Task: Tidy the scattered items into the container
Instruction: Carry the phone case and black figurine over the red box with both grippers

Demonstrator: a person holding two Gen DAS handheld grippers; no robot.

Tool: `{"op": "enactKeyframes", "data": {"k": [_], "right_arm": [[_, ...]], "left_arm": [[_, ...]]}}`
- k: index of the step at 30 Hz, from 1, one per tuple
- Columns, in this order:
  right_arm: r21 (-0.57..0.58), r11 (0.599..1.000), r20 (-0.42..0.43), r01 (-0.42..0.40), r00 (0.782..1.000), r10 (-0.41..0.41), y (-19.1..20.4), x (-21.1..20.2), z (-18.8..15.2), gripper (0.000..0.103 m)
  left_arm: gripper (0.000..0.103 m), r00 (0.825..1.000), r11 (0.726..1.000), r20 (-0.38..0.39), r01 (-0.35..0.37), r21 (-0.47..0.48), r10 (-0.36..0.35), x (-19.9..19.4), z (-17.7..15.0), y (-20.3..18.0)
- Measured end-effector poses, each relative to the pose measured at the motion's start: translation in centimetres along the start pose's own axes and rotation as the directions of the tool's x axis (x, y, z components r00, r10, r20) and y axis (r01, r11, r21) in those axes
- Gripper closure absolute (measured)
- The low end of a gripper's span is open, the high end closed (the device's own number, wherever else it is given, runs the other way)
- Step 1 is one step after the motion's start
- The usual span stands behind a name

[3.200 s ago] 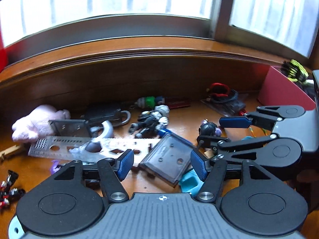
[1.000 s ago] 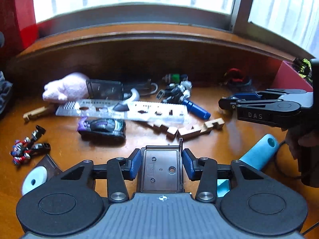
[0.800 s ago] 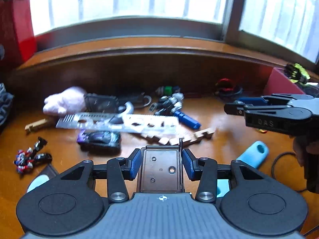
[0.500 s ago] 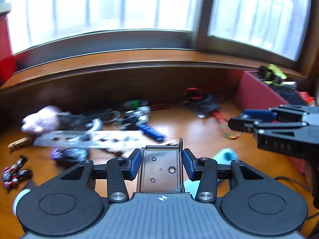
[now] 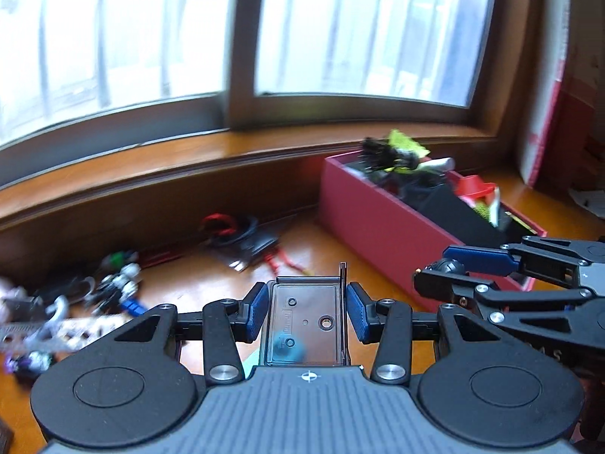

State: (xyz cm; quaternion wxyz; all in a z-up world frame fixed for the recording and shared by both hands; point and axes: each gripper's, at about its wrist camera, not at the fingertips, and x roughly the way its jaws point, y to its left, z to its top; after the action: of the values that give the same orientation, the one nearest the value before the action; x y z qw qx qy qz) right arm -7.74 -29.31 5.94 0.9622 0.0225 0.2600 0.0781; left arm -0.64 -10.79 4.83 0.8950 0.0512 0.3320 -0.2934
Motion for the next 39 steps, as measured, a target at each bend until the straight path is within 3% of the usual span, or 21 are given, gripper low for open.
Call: {"op": "enactKeyframes", "data": {"k": [13,23,39], "right_arm": [[0.006,0.999,0.060,0.042,0.997,-0.042,-3.7,-4.0,0.2,0.062],[-0.009,0.998,0.074,0.054,0.996,-0.054,-7.3,-5.1,1.2,0.062],[0.007,0.999,0.092,0.039,0.995,-0.040,-13.6,-2.9,2.1,0.062]], "left_arm": [[0.057,0.999,0.996,0.020,0.044,0.072,-0.046,1.8,2.2,-5.2],[0.057,0.996,0.994,0.053,0.067,0.089,-0.072,4.8,6.0,-8.1],[0.057,0.998,0.996,0.056,0.005,0.088,-0.010,11.3,10.9,-11.9]]}}
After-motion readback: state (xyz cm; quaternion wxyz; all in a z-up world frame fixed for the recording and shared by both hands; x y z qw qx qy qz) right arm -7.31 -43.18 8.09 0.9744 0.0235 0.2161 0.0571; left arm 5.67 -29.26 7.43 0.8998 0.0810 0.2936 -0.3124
